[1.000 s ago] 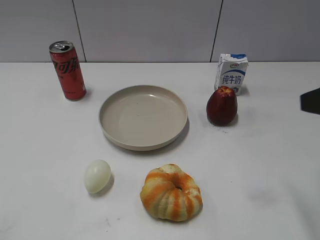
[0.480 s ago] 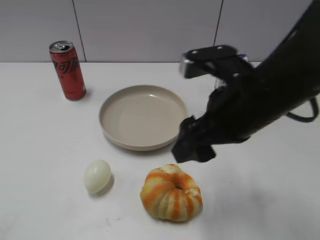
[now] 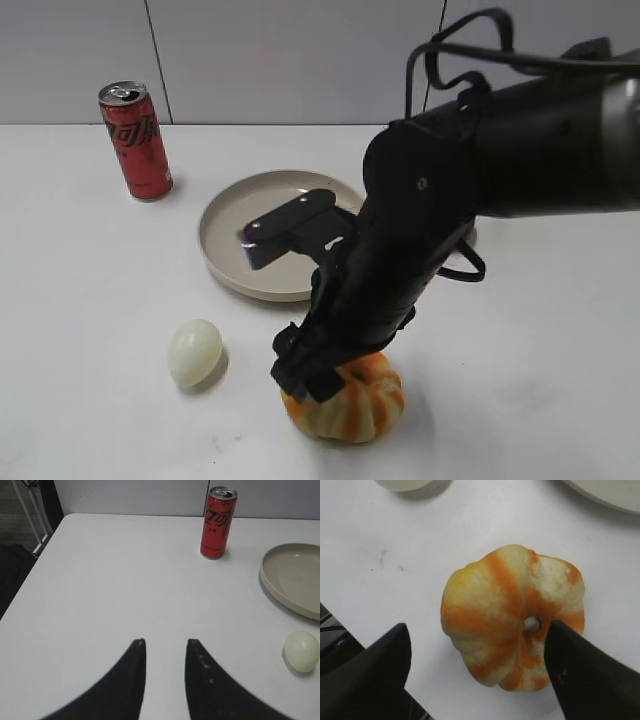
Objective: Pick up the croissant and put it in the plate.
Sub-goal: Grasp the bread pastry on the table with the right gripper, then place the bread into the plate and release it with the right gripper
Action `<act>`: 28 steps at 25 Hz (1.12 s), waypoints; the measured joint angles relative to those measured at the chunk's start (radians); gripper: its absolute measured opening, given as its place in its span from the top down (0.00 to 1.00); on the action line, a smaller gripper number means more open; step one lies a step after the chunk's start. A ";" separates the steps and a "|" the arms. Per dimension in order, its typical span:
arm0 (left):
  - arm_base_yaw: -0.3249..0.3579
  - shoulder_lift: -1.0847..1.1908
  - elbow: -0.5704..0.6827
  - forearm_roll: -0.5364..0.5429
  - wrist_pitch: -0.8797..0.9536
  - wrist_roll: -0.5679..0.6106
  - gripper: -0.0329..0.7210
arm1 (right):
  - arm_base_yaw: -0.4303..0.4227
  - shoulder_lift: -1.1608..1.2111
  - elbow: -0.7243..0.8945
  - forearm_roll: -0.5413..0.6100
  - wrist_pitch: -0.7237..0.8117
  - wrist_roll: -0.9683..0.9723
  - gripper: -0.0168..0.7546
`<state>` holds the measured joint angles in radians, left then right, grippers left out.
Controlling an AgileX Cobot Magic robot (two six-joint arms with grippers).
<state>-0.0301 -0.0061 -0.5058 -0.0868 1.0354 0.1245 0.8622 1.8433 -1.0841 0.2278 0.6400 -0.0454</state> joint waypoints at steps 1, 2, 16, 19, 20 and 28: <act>0.000 0.000 0.000 0.000 0.000 0.000 0.69 | 0.000 0.020 -0.001 -0.003 -0.001 0.001 0.18; 0.000 0.000 0.000 0.000 0.000 0.000 0.69 | 0.000 0.040 -0.001 -0.004 -0.003 0.001 0.18; 0.000 0.000 0.000 0.000 0.000 0.000 0.69 | 0.002 0.115 -0.063 -0.035 0.077 0.001 0.82; 0.000 0.000 0.000 0.000 0.000 0.000 0.69 | 0.002 0.082 -0.123 -0.035 0.153 -0.002 0.82; 0.000 0.000 0.000 0.000 0.000 0.000 0.69 | 0.002 0.062 -0.152 -0.035 0.177 -0.003 0.82; 0.000 0.000 0.000 0.000 0.000 0.000 0.69 | -0.020 0.057 -0.462 -0.137 0.240 -0.003 0.82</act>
<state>-0.0301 -0.0061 -0.5058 -0.0868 1.0354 0.1245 0.8422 1.9000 -1.5462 0.0904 0.8799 -0.0481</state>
